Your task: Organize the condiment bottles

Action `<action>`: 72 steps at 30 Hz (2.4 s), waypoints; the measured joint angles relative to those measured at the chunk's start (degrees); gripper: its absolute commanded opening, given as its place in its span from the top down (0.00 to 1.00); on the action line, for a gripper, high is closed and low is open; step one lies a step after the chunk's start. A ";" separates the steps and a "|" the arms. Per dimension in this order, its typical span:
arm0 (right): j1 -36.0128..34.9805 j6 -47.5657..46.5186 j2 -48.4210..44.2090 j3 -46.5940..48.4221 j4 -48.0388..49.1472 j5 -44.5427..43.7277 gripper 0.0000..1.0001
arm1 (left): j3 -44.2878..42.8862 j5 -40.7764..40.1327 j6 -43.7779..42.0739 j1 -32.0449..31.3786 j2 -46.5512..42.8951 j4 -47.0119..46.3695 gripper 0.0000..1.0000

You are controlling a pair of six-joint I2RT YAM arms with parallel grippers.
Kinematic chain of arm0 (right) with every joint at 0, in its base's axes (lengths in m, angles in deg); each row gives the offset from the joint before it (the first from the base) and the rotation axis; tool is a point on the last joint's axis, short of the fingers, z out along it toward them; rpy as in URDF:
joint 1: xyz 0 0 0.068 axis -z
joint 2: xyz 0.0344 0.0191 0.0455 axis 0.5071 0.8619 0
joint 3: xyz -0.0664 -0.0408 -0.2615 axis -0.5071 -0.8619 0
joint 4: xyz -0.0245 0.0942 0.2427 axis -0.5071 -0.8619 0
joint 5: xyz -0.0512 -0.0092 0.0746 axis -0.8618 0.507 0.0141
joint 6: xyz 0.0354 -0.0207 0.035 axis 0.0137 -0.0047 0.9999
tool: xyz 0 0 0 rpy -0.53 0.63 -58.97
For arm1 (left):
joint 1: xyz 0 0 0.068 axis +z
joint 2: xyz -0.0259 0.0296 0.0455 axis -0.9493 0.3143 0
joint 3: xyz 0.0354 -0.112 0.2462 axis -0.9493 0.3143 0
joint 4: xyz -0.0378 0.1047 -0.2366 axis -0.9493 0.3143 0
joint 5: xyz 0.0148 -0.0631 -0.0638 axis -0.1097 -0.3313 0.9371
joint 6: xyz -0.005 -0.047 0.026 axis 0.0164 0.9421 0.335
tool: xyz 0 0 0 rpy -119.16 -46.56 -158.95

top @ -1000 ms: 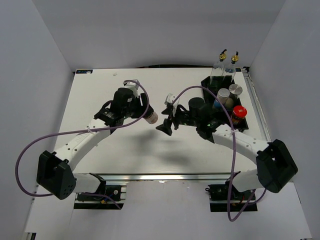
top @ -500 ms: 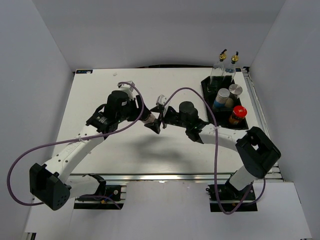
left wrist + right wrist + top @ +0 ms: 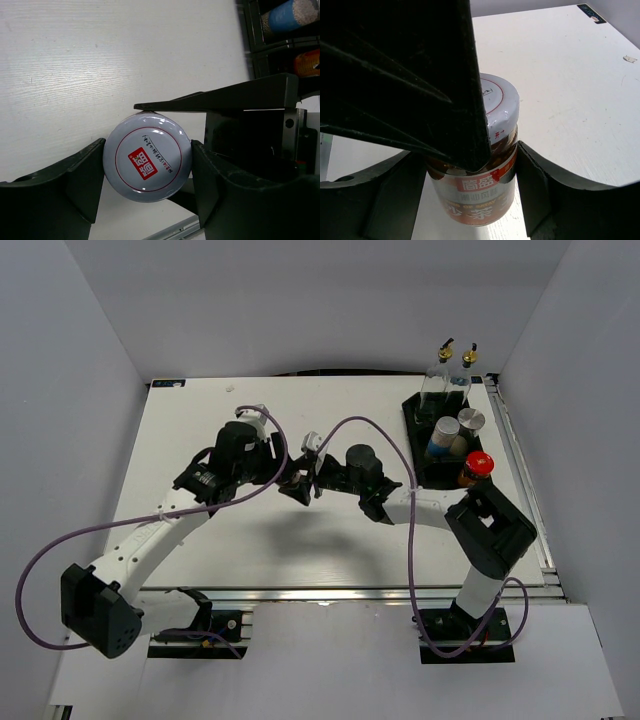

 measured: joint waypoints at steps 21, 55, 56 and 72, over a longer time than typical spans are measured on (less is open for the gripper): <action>5.18 4.94 -23.71 -26.73 3.82 -20.63 1.00 | -6.19 -6.93 0.87 -0.81 4.24 -10.51 0.02; 38.82 6.14 -28.57 -36.65 0.98 -38.40 0.98 | 10.86 -4.31 -1.16 11.74 2.36 -20.72 0.02; 38.91 6.21 -27.80 -36.65 1.66 -38.14 0.97 | 10.86 -4.35 -1.29 11.74 1.99 -20.74 0.02; 39.08 7.39 -23.52 -38.05 10.19 -37.35 0.84 | 11.43 -4.57 -2.01 11.76 2.16 -21.66 0.02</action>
